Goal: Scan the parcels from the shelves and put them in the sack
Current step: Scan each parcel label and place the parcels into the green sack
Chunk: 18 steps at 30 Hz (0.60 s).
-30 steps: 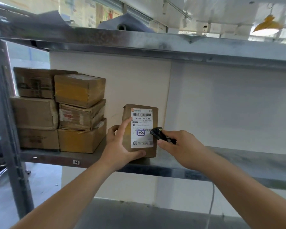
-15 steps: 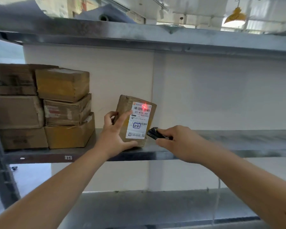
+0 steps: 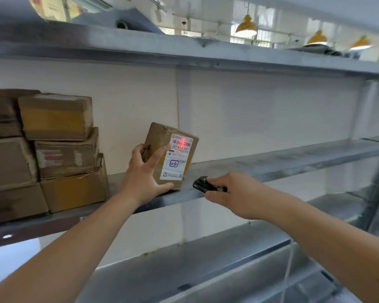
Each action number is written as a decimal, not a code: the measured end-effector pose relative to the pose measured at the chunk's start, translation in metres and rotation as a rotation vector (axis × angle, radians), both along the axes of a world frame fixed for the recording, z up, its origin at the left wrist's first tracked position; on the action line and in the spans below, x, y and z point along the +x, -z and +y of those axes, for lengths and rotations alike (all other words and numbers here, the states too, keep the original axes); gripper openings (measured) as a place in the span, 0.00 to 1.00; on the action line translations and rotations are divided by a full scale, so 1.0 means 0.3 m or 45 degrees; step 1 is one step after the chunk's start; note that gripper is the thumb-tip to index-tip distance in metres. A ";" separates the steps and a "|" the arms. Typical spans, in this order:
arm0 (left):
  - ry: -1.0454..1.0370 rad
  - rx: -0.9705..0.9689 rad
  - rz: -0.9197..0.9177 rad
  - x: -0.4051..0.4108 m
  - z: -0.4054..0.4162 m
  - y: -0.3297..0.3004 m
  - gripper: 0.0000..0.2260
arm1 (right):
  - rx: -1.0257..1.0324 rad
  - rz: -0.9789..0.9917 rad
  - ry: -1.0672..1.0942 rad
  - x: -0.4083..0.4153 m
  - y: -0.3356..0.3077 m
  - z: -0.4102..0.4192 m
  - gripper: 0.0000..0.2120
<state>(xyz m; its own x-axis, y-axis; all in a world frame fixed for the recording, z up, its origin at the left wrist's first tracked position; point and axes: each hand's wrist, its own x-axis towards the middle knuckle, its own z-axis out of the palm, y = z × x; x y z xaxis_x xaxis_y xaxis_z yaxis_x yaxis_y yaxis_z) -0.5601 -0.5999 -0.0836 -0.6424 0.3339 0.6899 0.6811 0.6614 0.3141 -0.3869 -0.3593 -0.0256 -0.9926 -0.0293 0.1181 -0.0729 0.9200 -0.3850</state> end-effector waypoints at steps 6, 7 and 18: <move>0.067 0.011 0.024 -0.005 -0.011 -0.008 0.52 | 0.008 -0.026 0.037 0.089 0.011 -0.048 0.16; 0.072 0.007 0.024 -0.007 -0.012 -0.009 0.52 | 0.009 -0.026 0.046 0.099 0.012 -0.054 0.16; 0.435 0.201 -0.168 0.100 0.097 -0.004 0.53 | -0.086 0.114 0.285 0.192 0.076 -0.014 0.11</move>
<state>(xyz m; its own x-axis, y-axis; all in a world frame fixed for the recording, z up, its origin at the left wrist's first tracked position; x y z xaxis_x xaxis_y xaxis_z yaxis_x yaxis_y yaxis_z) -0.5303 -0.5709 -0.0825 -0.5991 0.4405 0.6686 0.8006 0.3402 0.4933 -0.3294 -0.3635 -0.0485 -0.9589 0.2013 0.2002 0.0933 0.8895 -0.4473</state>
